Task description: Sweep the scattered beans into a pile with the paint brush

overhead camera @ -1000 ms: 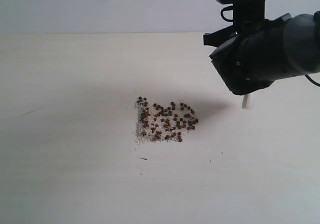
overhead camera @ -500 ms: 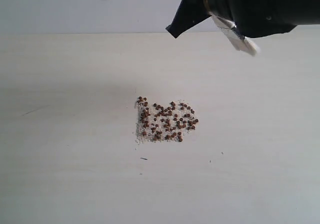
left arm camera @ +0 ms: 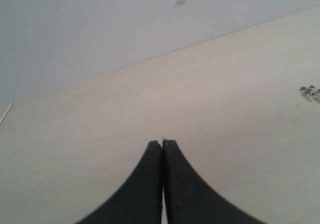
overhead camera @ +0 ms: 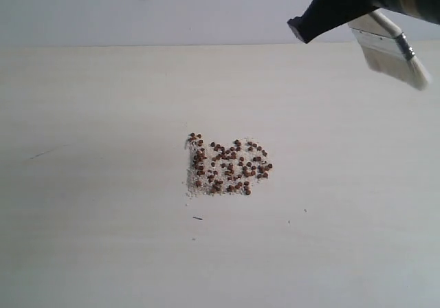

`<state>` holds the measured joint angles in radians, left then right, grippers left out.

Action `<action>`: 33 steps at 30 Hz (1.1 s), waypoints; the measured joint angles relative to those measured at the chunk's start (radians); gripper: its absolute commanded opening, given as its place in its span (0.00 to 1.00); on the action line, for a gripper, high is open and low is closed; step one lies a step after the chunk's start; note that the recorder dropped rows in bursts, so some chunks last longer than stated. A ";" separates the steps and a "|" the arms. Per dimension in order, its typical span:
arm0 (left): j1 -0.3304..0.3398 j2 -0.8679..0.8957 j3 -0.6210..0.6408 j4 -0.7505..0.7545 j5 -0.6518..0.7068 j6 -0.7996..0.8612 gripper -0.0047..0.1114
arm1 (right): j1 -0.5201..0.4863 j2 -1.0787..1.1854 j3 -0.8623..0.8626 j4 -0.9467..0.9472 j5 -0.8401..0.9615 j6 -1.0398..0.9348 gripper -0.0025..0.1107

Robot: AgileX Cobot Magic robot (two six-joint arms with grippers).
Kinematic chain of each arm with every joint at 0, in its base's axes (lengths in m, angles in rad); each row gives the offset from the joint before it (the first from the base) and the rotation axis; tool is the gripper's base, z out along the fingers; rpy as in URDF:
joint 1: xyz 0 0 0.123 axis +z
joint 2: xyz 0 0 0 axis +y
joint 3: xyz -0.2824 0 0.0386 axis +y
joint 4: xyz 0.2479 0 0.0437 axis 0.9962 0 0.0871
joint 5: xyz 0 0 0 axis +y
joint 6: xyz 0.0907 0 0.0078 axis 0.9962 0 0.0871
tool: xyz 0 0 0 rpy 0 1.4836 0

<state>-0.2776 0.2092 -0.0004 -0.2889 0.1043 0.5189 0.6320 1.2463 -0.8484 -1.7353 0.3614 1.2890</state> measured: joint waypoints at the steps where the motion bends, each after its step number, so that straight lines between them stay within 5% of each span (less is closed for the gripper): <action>1: 0.000 0.000 0.000 0.000 0.000 0.000 0.04 | 0.000 -0.026 0.019 0.000 -0.009 0.019 0.02; 11: 0.000 0.000 0.000 0.000 0.000 0.000 0.04 | 0.000 -0.076 0.169 0.000 -0.013 0.197 0.02; 21: 0.000 0.000 0.000 0.000 0.000 0.000 0.04 | 0.000 -0.069 0.348 -0.002 0.303 0.583 0.02; 33: 0.000 0.000 0.000 0.000 0.000 0.000 0.04 | 0.000 0.202 0.270 0.004 0.481 0.798 0.02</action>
<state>-0.2776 0.2092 -0.0004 -0.2889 0.1043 0.5189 0.6320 1.4484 -0.5783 -1.7310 0.8421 2.0875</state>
